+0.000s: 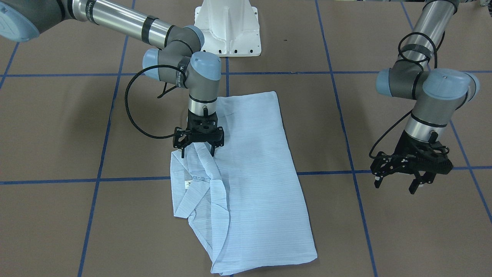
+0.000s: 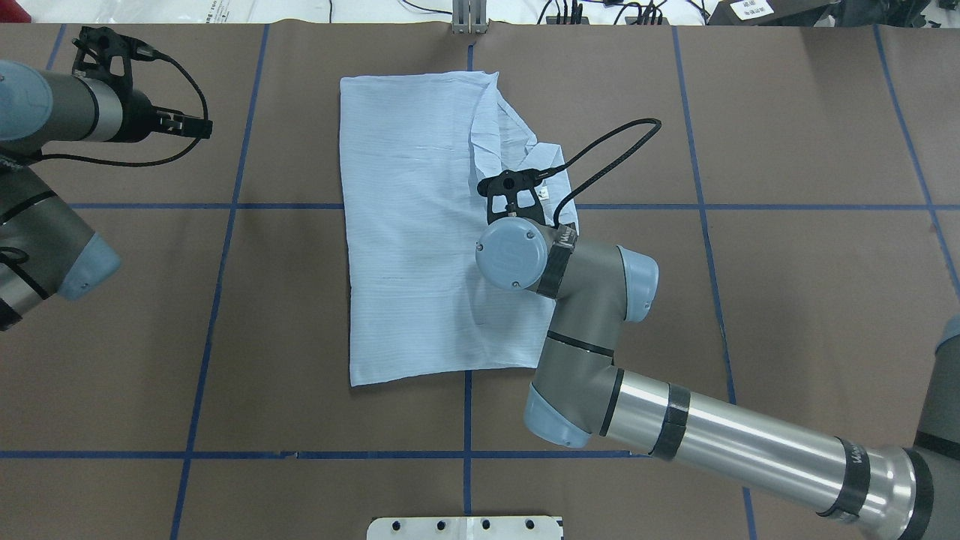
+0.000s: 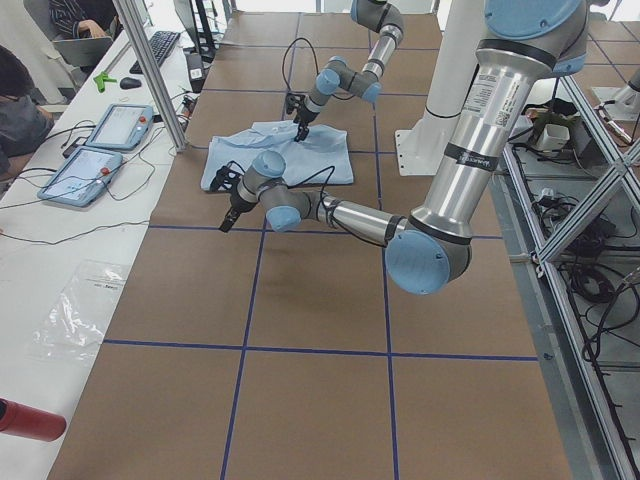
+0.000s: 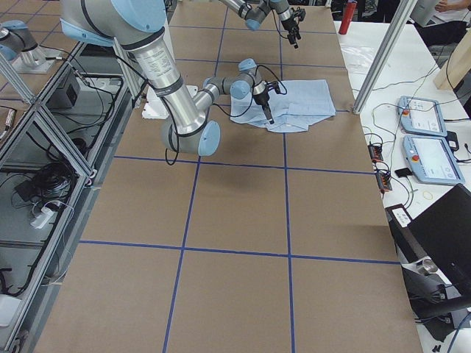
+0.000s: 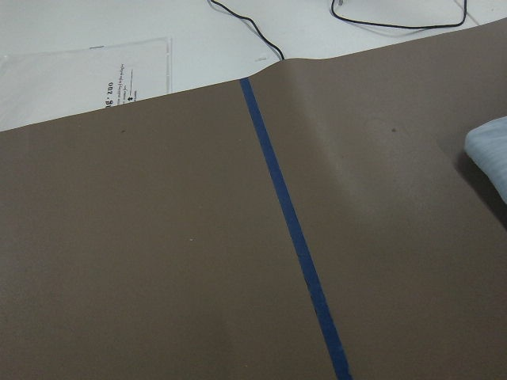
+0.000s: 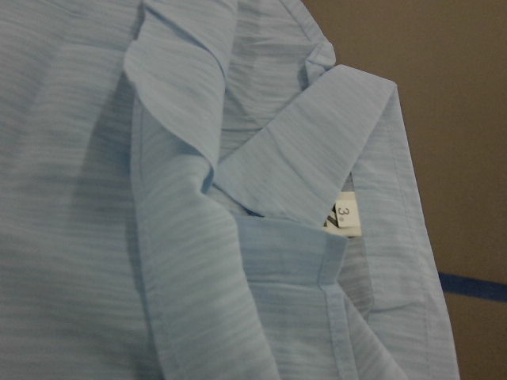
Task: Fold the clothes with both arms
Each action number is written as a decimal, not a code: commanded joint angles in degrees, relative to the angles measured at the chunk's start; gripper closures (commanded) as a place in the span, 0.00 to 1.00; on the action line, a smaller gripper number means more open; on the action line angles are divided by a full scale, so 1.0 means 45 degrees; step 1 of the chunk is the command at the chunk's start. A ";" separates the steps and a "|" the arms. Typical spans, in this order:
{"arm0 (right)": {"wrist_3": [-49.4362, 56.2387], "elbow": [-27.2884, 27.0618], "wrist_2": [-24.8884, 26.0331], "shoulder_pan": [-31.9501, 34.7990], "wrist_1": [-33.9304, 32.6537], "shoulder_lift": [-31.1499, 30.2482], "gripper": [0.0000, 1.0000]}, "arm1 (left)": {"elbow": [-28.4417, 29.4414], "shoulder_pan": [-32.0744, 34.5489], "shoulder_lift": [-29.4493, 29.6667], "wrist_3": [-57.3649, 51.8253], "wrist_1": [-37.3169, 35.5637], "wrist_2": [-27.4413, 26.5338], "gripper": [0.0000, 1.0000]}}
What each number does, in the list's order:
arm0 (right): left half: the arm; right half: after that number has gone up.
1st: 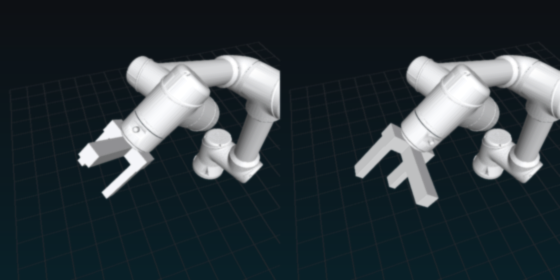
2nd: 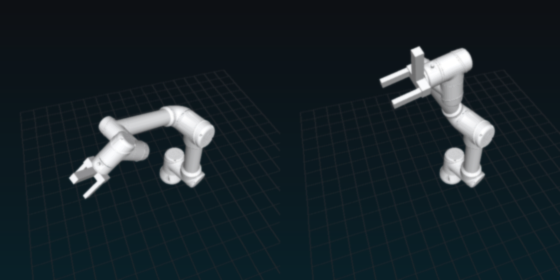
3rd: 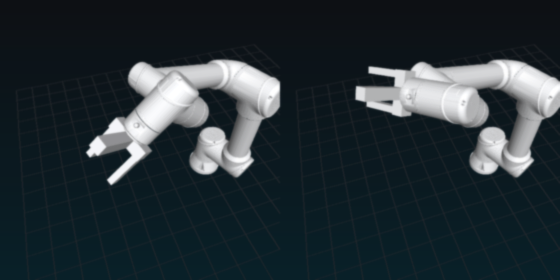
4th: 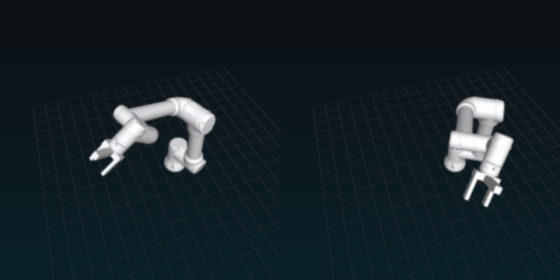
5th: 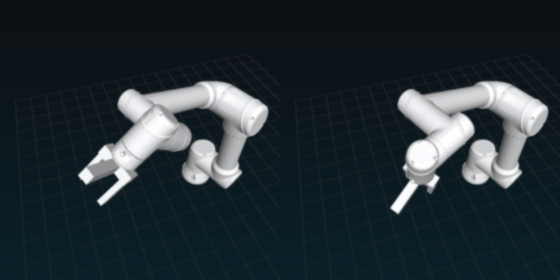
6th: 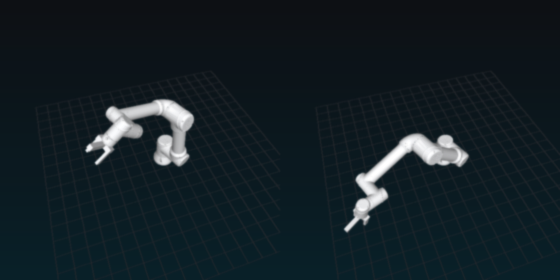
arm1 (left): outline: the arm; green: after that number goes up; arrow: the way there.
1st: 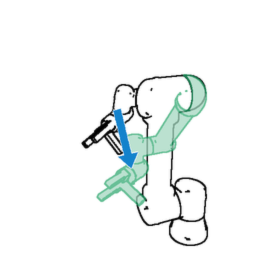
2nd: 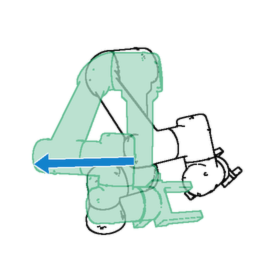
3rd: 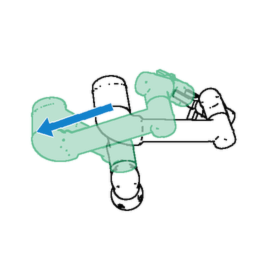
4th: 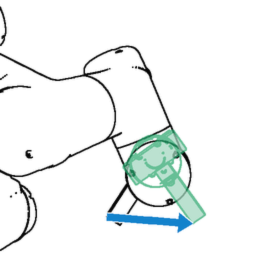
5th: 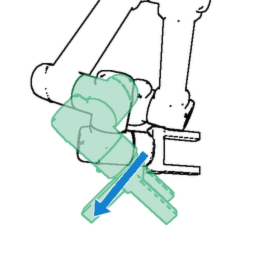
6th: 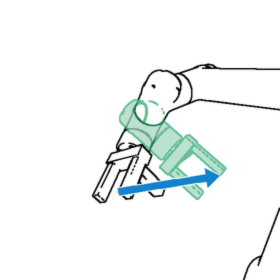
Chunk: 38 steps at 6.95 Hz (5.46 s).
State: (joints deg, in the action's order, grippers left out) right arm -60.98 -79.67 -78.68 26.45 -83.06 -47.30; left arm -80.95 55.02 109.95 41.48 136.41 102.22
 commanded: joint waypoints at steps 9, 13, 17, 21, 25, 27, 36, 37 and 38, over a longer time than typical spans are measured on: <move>0.2113 -0.4045 -0.4229 0.3419 -0.0450 -0.2574 0.00 | -0.1379 -0.0251 0.0000 0.1356 -0.0155 0.1616 0.00; -0.0329 -0.4287 -0.5288 0.3419 0.4901 -0.4508 0.00 | -0.5441 -0.3876 0.0020 0.6686 -0.3116 0.0807 0.00; -0.0629 -0.4248 -0.5269 0.3419 0.4902 -0.4549 0.00 | -0.5547 -0.7494 0.0253 0.9508 -0.4565 -0.2027 0.00; -0.0649 -0.4189 -0.5230 0.3400 0.4902 -0.4627 0.00 | -0.5216 -0.8651 0.0644 1.0662 -0.5331 -0.2324 0.14; -0.0649 -0.4150 -0.5210 0.3400 0.4902 -0.4646 0.00 | -0.5000 -0.8652 0.1035 1.0664 -0.5352 -0.2305 0.43; -0.0649 -0.4131 -0.5210 0.3400 0.4902 -0.4646 0.00 | -0.4922 -0.8652 0.1036 1.0645 -0.5352 -0.2305 0.43; -0.0649 -0.3974 -0.5210 0.3380 0.4922 -0.4646 0.00 | -0.4571 -0.8672 0.1211 1.0625 -0.5313 -0.2305 0.52; -0.0649 -0.3955 -0.5210 0.3380 0.4902 -0.4646 0.00 | -0.4570 -0.8672 0.1211 1.0644 -0.5313 -0.2305 0.73; -0.0649 -0.3974 -0.5210 0.3342 0.4922 -0.4646 0.00 | -0.4570 -0.8710 0.1211 1.0664 -0.5313 -0.2305 0.99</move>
State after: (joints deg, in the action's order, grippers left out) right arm -63.89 -97.55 -102.13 41.59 -60.96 -68.20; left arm -101.55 15.95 115.38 89.36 112.50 91.85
